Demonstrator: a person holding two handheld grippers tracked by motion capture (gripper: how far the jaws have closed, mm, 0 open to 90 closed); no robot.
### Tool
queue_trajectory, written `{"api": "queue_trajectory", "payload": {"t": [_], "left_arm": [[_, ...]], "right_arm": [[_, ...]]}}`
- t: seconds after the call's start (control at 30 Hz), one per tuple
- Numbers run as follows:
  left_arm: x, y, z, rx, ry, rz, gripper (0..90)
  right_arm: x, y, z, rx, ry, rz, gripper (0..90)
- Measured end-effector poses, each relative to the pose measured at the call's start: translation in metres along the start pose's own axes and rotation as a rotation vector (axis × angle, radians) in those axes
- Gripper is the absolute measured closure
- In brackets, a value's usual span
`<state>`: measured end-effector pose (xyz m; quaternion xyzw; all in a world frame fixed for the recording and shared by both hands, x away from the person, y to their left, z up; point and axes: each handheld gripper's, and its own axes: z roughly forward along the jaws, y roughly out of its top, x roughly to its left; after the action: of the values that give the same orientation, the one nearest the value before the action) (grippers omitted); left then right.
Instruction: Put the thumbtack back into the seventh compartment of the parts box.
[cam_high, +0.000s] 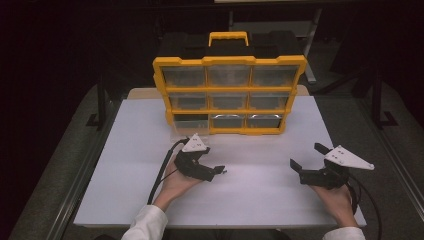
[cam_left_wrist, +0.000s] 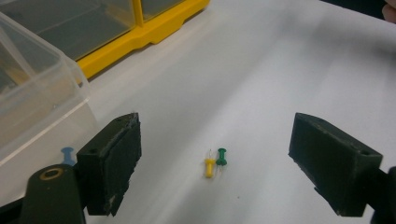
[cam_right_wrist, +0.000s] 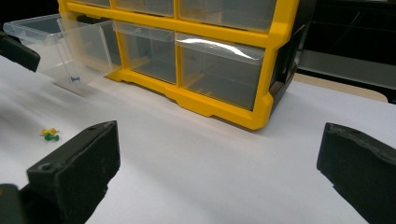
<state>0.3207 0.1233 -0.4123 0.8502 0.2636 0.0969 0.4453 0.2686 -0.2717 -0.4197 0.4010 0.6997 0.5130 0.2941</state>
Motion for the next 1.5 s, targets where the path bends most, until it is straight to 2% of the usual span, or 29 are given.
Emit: {"api": "queue_trajectory", "payload": {"t": [0.17,0.3,0.37,0.43,0.73,0.83,1.0,1.13,1.4,1.5], "left_arm": [[0.0,-0.005,0.007,0.026,0.0,0.007,24.9],[0.002,-0.008,0.012,0.042,-0.015,-0.007,35.9],[0.002,-0.009,0.015,0.061,0.004,0.004,44.6],[0.003,-0.011,0.019,0.076,0.006,0.005,48.9],[0.006,-0.013,0.027,0.091,-0.007,-0.013,57.7],[0.006,-0.015,0.031,0.124,-0.005,0.015,62.2],[0.007,-0.017,0.034,0.13,-0.016,0.007,66.7],[0.006,-0.017,0.036,0.146,-0.008,0.02,69.2],[0.007,-0.019,0.042,0.155,-0.011,0.005,74.3],[0.009,-0.019,0.043,0.153,-0.019,-0.006,80.8]], "right_arm": [[0.0,0.0,0.0,-0.001,-0.001,0.002,0.0],[0.0,-0.001,0.0,0.002,-0.001,0.004,0.0],[0.0,-0.001,0.0,0.002,-0.002,0.004,0.0],[0.0,-0.001,0.0,0.001,-0.002,0.004,0.0],[0.0,0.0,0.0,0.0,-0.001,0.004,0.0],[0.0,-0.001,0.0,0.004,0.001,0.004,0.0],[0.0,-0.001,0.0,0.007,0.004,0.004,0.0],[0.0,-0.001,0.001,0.008,0.007,0.005,0.0],[0.0,-0.001,0.001,0.012,0.009,0.005,0.0],[0.0,-0.001,0.001,0.01,0.008,0.005,0.0]]}}
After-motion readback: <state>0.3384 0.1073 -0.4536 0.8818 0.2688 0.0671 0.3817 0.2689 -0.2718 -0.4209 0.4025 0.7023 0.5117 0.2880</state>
